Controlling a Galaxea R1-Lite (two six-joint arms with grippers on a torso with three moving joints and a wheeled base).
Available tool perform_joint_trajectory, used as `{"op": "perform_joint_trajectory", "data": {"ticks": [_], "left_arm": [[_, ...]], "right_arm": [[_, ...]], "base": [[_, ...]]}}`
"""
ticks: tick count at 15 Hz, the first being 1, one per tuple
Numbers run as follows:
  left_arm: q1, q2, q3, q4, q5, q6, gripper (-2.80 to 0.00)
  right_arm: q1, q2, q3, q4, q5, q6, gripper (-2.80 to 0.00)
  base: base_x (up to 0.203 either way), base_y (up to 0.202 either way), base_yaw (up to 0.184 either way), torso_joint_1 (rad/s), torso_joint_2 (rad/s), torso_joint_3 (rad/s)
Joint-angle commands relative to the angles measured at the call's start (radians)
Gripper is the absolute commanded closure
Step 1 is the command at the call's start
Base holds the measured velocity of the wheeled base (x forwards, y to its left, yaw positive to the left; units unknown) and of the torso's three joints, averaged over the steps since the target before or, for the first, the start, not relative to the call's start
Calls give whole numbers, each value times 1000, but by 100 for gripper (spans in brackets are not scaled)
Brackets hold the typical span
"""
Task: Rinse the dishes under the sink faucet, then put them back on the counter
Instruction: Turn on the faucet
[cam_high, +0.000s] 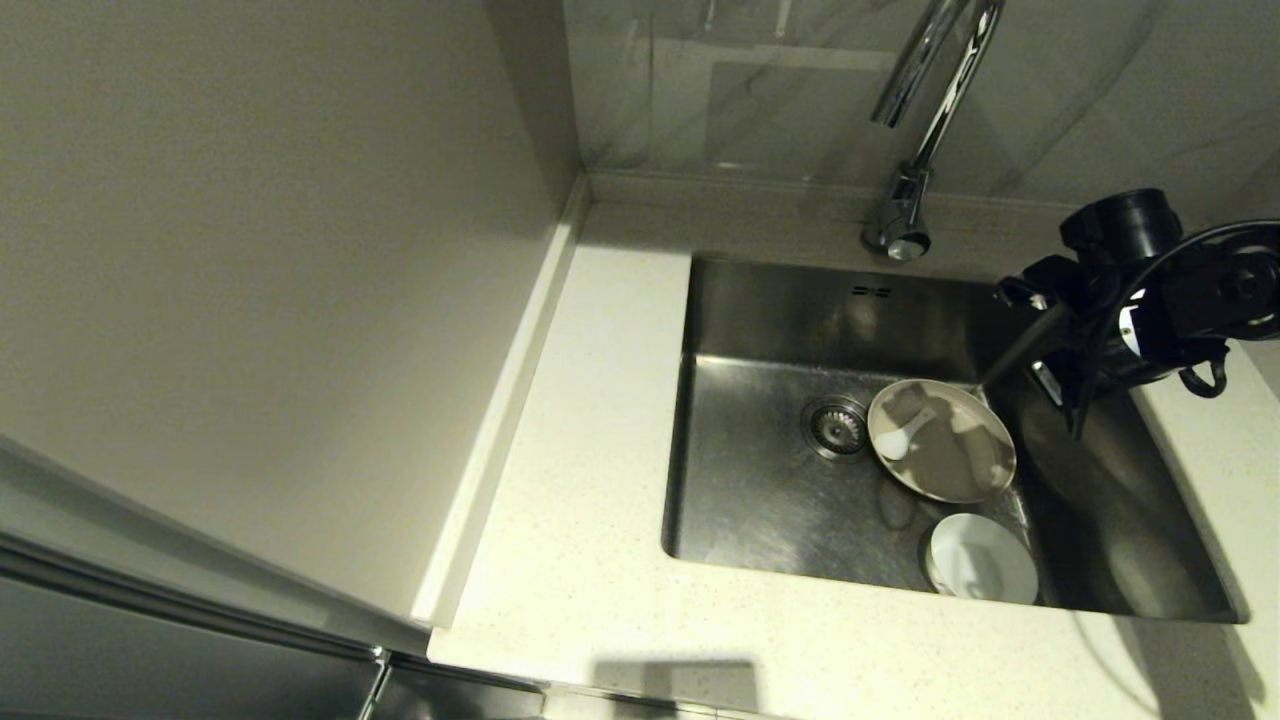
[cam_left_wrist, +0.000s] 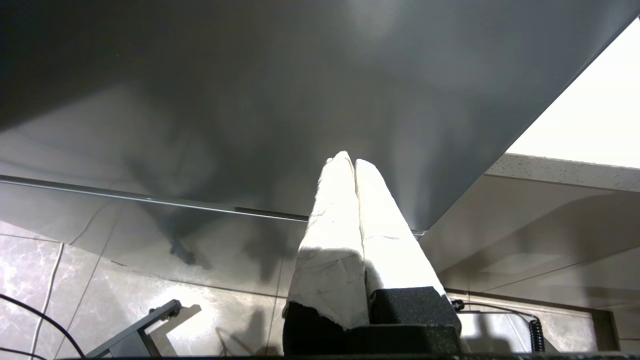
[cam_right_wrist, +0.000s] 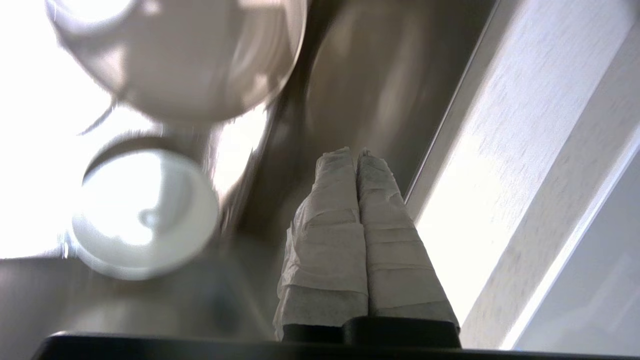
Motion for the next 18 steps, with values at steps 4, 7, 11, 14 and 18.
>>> {"op": "perform_joint_trajectory", "data": {"ticks": [4,7,11,14,18], "left_arm": [[0,-3,0,0,0,0,0],[0,-3,0,0,0,0,0],[0,-3,0,0,0,0,0],[0,-3,0,0,0,0,0],[0,-3,0,0,0,0,0]], "right_arm": [[1,-5,105,21,-15,2,0],[29,22,206,11,-21,41,0],[58,80,284,-83,-58,74,0],[60,139,282,-110,-88,75,0],[95,227,246,-174,-98,169,-280]], "base": [[0,0,0,0,0,0],[0,0,0,0,0,0],[0,0,0,0,0,0],[0,0,0,0,0,0],[0,0,0,0,0,0]]}}
